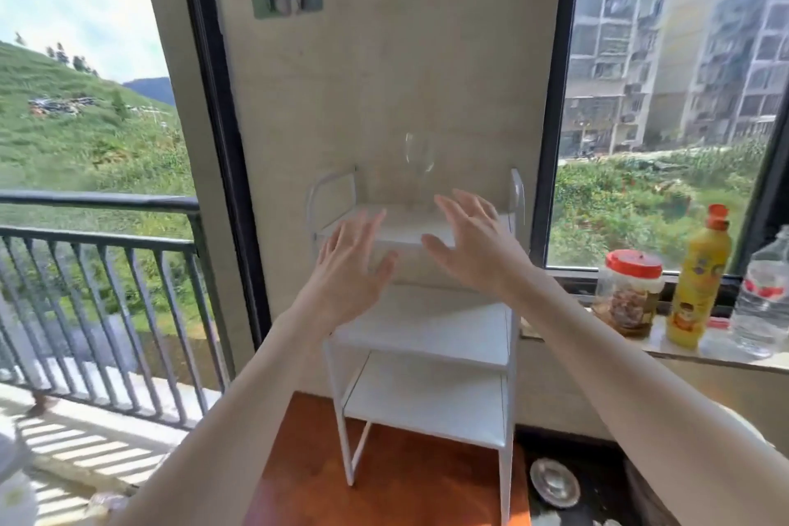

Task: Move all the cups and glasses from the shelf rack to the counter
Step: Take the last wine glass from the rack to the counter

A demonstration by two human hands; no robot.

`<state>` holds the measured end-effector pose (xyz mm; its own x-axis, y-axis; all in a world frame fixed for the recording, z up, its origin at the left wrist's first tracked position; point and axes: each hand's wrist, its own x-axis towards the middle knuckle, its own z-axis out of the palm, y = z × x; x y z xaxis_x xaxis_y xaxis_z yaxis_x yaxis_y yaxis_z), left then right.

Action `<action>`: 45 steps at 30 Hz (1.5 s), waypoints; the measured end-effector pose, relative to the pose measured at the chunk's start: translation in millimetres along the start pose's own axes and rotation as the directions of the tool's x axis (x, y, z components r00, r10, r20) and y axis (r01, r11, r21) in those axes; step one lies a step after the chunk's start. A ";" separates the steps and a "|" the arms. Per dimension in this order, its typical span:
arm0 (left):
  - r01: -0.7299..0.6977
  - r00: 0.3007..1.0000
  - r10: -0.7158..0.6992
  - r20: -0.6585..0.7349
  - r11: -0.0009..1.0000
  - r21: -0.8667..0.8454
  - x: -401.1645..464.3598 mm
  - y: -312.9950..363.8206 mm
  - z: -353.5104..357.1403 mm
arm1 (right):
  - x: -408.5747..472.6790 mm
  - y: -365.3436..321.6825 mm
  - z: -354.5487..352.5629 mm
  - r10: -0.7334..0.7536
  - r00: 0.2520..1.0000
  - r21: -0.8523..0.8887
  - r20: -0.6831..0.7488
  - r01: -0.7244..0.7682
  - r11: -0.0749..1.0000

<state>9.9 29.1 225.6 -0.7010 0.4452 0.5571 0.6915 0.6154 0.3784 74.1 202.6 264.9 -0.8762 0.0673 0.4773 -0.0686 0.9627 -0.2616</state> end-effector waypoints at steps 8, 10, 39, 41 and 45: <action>0.150 0.970 -0.222 -0.103 0.870 -0.469 131.1 -20.7 21.4 | 80.5 28.6 28.9 0.251 0.945 -0.132 0.209 -0.228 0.965; 0.172 0.971 -0.232 -0.065 0.855 -0.489 151.9 -25.0 32.9 | 85.8 34.1 37.6 0.279 0.929 -0.163 0.245 -0.244 0.956; -0.132 0.988 -0.003 -0.152 0.483 -0.866 180.9 25.2 -1.8 | 40.9 6.5 3.8 0.383 0.920 -0.023 0.079 -0.383 0.924; -0.133 0.991 0.041 -0.128 0.453 -0.882 160.2 40.1 -8.8 | 14.0 -6.1 -12.4 0.376 0.927 -0.018 0.011 -0.376 0.927; -0.143 0.986 0.137 -0.097 0.380 -0.914 113.3 80.8 -20.7 | -52.7 -29.0 -47.8 0.391 0.915 0.018 -0.096 -0.391 0.920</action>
<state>-10.0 115.8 334.6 -0.5795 0.4599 0.6728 0.5223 -0.4242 0.7398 145.1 183.7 287.4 -0.7832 0.4629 0.4152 0.2709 0.8550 -0.4423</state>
